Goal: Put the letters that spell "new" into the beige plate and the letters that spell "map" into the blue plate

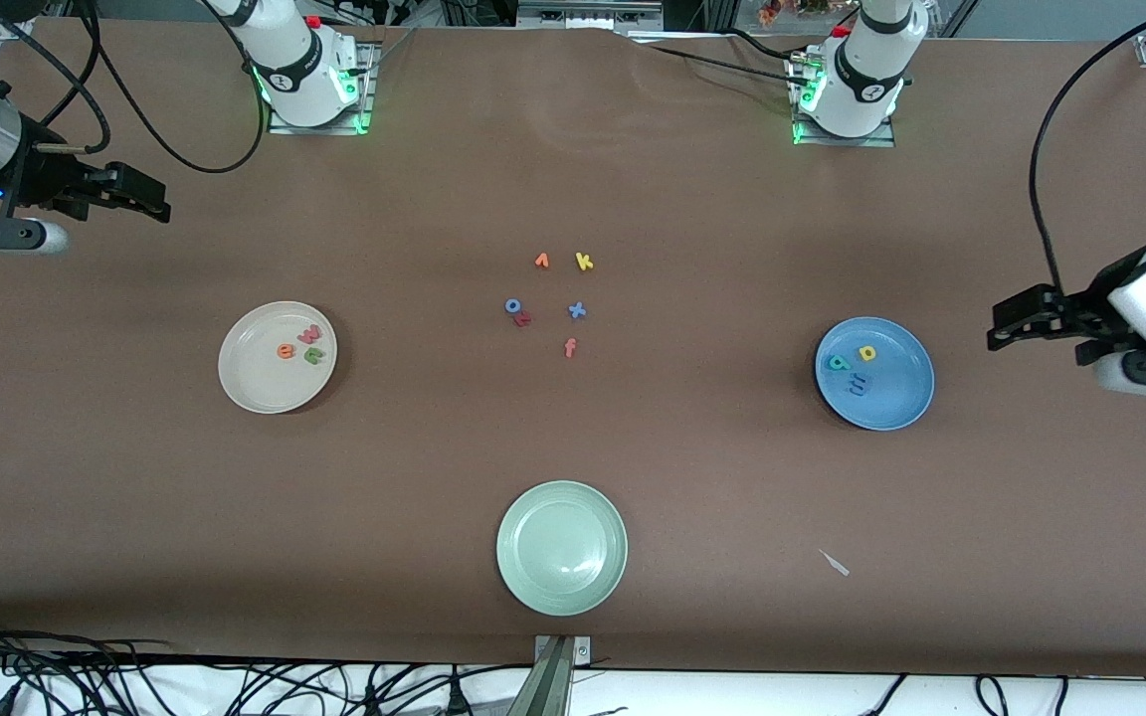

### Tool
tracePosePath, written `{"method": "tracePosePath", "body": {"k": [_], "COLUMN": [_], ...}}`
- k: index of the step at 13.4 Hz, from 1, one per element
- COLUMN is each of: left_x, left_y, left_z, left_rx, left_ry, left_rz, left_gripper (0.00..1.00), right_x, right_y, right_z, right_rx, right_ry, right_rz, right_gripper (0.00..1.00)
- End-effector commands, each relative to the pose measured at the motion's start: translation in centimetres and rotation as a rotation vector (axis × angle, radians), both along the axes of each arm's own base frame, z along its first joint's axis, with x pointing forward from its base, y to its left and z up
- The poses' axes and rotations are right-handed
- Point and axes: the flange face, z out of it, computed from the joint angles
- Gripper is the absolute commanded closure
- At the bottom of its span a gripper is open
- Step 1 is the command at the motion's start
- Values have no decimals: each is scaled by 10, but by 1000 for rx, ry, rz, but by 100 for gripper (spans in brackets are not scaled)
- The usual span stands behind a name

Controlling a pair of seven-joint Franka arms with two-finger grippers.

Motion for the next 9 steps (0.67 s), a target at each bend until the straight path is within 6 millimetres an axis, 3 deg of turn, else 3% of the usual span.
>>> {"method": "tracePosePath", "body": {"k": [1, 3, 9], "left_x": [-53, -76, -94], "left_y": [4, 7, 11], "left_z": [1, -4, 5], "left_rx": [26, 38, 44], "left_ry": [-52, -66, 3], "left_rz": [18, 28, 29], "left_gripper": [0, 0, 0], "right_x": [0, 0, 0], "right_y": [-1, -1, -2], "right_z": [5, 5, 5], "right_rx": [-10, -10, -13], "right_ry": [2, 7, 4], "right_rz": [9, 9, 0], "right_gripper": [0, 0, 0]}}
